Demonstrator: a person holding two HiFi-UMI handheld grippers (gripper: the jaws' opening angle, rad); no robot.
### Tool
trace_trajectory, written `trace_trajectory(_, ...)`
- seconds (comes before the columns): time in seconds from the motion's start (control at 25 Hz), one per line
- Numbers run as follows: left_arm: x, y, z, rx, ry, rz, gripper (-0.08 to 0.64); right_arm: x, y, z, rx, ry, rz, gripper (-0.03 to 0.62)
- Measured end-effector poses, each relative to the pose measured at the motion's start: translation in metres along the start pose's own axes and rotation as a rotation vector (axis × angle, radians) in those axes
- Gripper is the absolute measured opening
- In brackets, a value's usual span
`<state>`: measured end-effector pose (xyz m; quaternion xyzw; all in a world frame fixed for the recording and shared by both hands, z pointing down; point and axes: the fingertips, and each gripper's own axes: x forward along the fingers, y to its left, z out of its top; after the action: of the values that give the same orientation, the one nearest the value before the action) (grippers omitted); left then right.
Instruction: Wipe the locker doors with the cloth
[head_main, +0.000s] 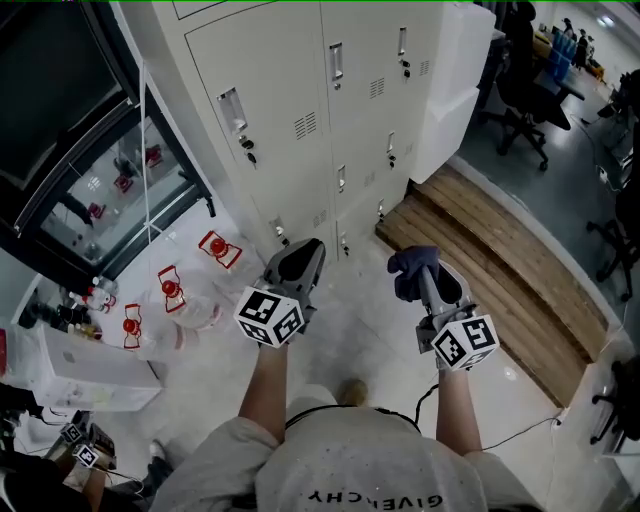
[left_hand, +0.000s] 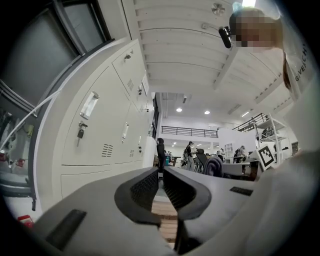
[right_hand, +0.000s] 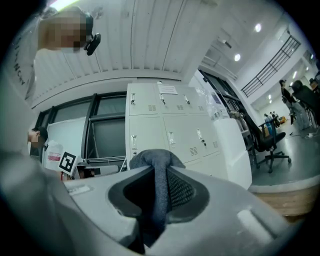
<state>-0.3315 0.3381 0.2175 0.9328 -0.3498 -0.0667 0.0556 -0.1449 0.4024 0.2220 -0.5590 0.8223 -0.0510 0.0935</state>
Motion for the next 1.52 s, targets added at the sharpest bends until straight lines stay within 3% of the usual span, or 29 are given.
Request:
trace_trajectory(0.36, 0.022, 0.029, -0.009, -0.006, 0.013, 0.068, 0.026, 0.039, -0.021, -0.010, 0.047, 0.008, 0.035, 0.058)
trace_trajectory(0.76, 0.063, 0.103, -0.013, -0.005, 0.019, 0.087, 0.026, 0.144, -0.017, -0.033, 0.069, 0.044, 0.115, 0.058)
trace_trajectory(1.24, 0.159, 0.169, -0.047, -0.052, 0.071, 0.024, 0.026, 0.252, -0.053, -0.063, 0.074, 0.071, 0.111, 0.058)
trace_trajectory(1.52, 0.210, 0.182, -0.063, -0.063, 0.110, -0.063, 0.026, 0.295, -0.079, -0.074, 0.084, 0.066, 0.071, 0.058)
